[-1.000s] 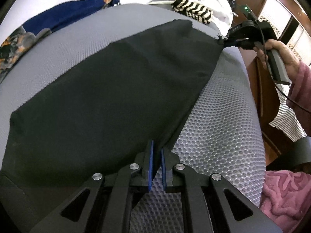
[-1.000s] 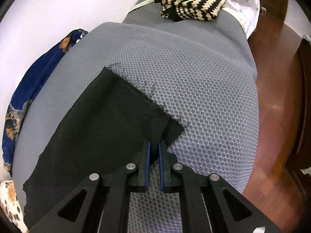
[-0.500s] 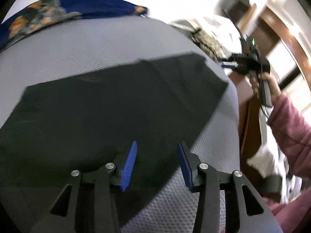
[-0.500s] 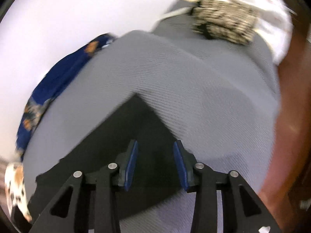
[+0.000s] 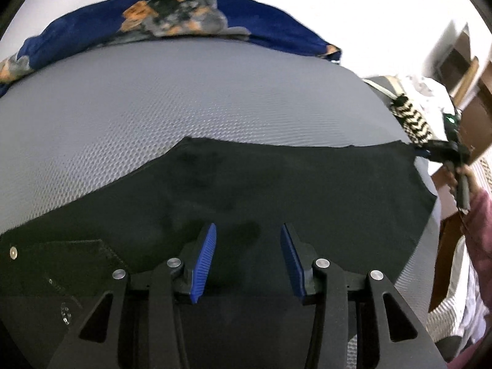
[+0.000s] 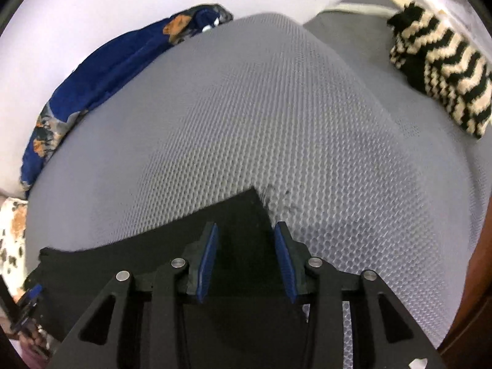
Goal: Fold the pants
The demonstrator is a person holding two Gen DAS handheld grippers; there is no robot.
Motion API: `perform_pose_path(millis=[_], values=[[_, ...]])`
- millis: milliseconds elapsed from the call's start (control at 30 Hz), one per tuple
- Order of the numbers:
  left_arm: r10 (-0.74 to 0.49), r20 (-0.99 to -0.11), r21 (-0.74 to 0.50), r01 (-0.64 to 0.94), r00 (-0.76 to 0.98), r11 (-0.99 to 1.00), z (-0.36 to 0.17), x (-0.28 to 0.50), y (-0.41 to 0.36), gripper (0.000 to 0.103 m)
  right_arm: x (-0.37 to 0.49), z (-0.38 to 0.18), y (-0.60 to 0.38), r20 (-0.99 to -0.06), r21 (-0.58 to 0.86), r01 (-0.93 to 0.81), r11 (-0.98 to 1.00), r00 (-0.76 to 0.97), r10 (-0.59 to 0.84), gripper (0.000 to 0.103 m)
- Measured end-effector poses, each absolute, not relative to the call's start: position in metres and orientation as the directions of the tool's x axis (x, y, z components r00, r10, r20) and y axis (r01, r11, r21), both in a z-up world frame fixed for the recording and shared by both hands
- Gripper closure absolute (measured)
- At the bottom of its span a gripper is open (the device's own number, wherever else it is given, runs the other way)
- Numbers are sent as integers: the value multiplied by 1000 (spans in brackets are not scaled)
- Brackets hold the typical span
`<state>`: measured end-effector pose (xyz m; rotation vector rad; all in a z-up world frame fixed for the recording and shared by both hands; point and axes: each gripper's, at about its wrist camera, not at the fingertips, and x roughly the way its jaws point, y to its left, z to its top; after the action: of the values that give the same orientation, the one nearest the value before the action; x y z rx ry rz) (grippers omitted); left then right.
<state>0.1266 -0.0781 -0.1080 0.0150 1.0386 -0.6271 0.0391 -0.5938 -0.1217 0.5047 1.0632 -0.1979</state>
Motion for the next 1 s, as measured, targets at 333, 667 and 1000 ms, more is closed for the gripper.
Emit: perform_pose_path(millis=[333,667,1000], values=[[-436,-835,-251,473,336,845,-116,128,-81,58,21,-104,-552,-823,280,165,946,548,148,73],[-420,-840,-240,458,344,856,-118,127,-83,58,40,-123,-590,-794,444,254,859,556,246,71],[-412,-838,-235,444,357,864,-121,130,-83,58,36,-138,-610,-757,533,337,776,600,259,101]])
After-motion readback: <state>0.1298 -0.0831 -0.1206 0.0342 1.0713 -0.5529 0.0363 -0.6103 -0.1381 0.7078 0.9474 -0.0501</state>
